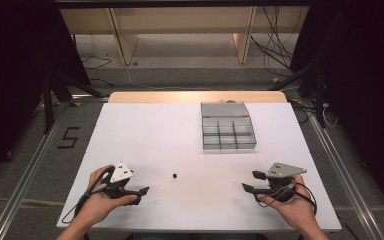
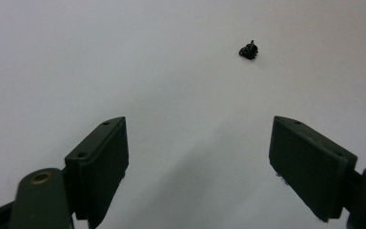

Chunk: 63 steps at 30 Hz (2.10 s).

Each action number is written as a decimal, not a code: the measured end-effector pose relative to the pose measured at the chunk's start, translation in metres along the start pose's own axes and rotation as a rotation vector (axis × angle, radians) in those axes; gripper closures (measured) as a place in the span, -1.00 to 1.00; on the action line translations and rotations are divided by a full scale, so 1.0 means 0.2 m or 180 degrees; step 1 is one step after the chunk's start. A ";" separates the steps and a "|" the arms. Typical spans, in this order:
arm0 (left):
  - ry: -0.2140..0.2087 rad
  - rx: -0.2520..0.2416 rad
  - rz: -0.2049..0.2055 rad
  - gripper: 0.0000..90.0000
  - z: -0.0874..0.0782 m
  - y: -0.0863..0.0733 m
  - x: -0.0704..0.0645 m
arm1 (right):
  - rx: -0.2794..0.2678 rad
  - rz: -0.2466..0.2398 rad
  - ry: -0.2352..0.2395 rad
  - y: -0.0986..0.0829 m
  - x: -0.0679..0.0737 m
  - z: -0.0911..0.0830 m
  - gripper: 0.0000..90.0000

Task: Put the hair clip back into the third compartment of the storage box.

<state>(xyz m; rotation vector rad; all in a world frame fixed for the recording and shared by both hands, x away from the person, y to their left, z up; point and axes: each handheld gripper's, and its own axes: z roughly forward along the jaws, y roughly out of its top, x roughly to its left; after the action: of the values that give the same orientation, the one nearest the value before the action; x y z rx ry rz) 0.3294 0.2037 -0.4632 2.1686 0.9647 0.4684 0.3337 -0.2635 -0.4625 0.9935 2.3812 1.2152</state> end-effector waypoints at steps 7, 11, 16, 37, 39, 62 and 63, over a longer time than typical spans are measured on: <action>0.0003 -0.0015 0.0013 -0.54 0.00 0.00 0.00 | -0.0045 -0.0039 0.0076 0.03 0.04 0.04 -0.21; -0.0002 -0.0016 0.0016 -0.54 0.00 0.00 0.00 | -0.0060 -0.0109 0.0137 0.06 0.09 0.07 -0.21; -0.0001 -0.0013 0.0016 -0.54 0.00 0.00 0.00 | -0.0027 -0.0181 0.0203 0.09 0.13 0.13 -0.21; 0.0003 -0.0024 0.0011 -0.54 -0.01 0.00 0.00 | -0.0061 -0.0349 0.0371 0.21 0.26 0.34 -0.24; 0.0008 -0.0035 0.0005 -0.54 -0.01 0.00 0.00 | -0.0068 -0.0369 0.0391 0.22 0.27 0.36 -0.23; 0.0009 -0.0034 0.0019 -0.54 -0.01 0.00 0.00 | -0.0067 -0.0371 0.0458 0.30 0.36 0.55 -0.21; 0.0009 -0.0036 0.0018 -0.54 -0.01 0.00 0.00 | -0.0058 -0.0378 0.0454 0.31 0.36 0.55 -0.21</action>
<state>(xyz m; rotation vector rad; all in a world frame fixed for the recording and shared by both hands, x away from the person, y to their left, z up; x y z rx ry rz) 0.3292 0.2046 -0.4612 2.1617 0.9557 0.4786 0.3680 -0.1227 -0.4766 0.7711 2.4924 1.3007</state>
